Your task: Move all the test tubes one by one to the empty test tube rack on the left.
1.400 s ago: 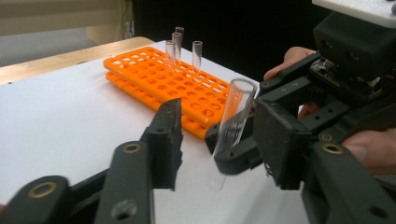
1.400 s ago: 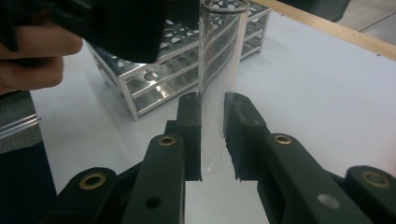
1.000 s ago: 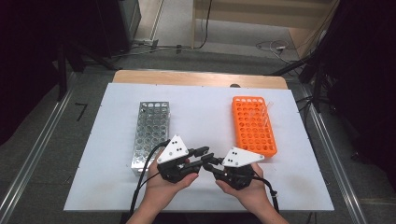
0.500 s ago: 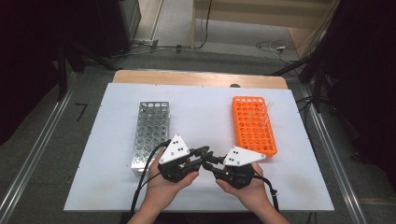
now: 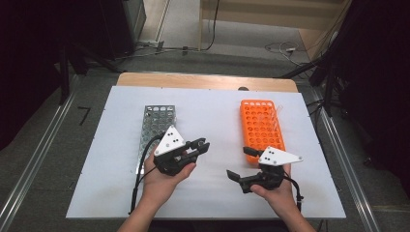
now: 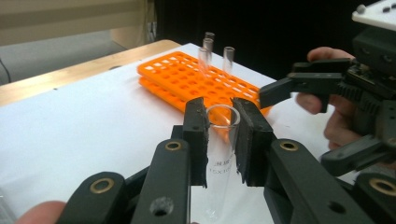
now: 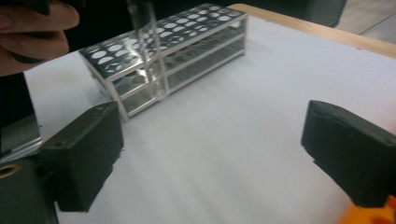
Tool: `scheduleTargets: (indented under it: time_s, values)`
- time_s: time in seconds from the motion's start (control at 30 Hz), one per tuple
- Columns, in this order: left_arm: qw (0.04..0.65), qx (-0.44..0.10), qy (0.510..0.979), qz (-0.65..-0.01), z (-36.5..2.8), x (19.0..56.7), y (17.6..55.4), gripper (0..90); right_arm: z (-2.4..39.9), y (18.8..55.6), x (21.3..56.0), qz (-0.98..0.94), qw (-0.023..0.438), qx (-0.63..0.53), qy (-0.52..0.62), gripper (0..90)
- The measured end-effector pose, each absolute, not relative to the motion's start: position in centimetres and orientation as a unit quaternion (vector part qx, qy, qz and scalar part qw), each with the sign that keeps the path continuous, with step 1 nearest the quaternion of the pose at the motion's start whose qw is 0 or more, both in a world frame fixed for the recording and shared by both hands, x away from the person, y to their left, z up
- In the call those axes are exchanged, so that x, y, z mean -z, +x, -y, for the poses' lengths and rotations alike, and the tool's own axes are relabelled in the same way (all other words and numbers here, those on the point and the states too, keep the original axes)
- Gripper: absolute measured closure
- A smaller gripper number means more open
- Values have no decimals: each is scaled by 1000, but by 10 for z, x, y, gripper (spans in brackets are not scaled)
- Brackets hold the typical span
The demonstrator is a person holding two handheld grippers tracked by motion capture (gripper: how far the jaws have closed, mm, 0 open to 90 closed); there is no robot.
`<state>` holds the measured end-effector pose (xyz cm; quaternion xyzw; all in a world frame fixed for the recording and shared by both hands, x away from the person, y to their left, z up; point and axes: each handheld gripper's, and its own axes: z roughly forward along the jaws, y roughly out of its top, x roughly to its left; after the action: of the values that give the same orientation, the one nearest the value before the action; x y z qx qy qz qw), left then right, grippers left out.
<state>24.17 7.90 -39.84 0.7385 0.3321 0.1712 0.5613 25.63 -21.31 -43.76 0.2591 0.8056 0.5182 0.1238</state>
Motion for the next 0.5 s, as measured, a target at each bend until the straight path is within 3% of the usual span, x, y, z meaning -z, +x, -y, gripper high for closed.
scheduleTargets:
  time_s: [0.5]
  values:
    - [550,-218,719,-365,-120,383,277,765,278,250,449,-779,158,-520,311,0]
